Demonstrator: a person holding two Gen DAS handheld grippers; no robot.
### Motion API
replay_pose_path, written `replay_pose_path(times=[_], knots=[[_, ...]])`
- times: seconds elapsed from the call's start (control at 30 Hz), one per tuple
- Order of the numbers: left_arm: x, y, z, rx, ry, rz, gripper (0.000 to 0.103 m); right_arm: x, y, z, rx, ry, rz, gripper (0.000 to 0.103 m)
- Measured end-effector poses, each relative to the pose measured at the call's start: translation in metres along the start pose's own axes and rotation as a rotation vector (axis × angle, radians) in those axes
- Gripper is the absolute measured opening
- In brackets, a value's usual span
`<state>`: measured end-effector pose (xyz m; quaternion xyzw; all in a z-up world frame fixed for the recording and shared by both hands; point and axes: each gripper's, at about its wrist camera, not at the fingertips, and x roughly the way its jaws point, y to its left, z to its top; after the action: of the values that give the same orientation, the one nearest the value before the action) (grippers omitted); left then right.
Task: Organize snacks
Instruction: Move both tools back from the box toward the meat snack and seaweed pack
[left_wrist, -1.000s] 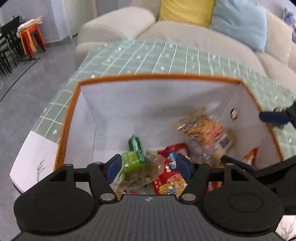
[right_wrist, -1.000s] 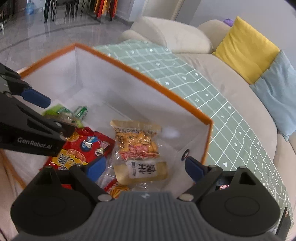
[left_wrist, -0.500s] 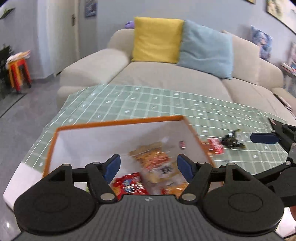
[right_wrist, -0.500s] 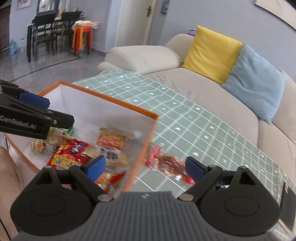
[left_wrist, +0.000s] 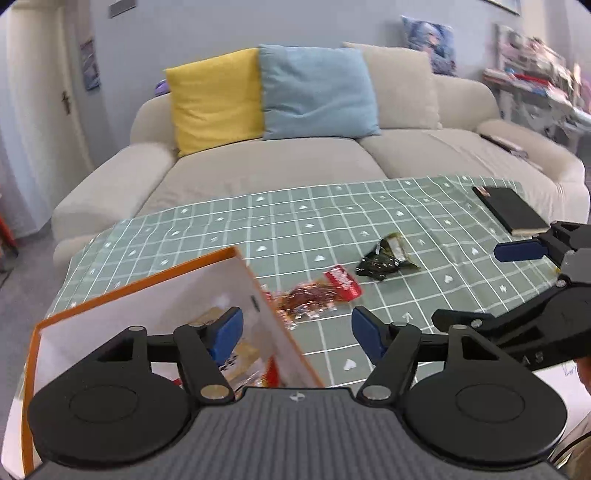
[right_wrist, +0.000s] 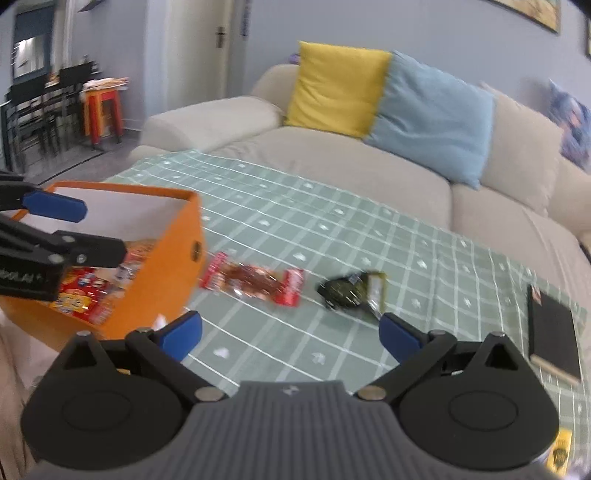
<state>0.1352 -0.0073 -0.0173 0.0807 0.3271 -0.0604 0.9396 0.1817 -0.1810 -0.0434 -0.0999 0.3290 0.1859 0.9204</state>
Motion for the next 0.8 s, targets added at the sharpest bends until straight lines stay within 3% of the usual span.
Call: replay_pose_path(times=[0.2, 0.4, 0.8], knots=[[0.019, -0.021, 0.003, 0.057, 0.025, 0.000, 0.075, 0.022, -0.023, -0.021, 0.044, 0.027, -0.058, 0.099], [0.041, -0.025, 0.010, 0.084, 0.088, -0.070, 0.075, 0.050, -0.033, -0.031, 0.054, 0.038, -0.064, 0.098], [0.098, -0.017, 0.032, 0.179, 0.206, -0.105, 0.079, 0.109, -0.053, -0.017, 0.081, 0.065, -0.025, 0.095]])
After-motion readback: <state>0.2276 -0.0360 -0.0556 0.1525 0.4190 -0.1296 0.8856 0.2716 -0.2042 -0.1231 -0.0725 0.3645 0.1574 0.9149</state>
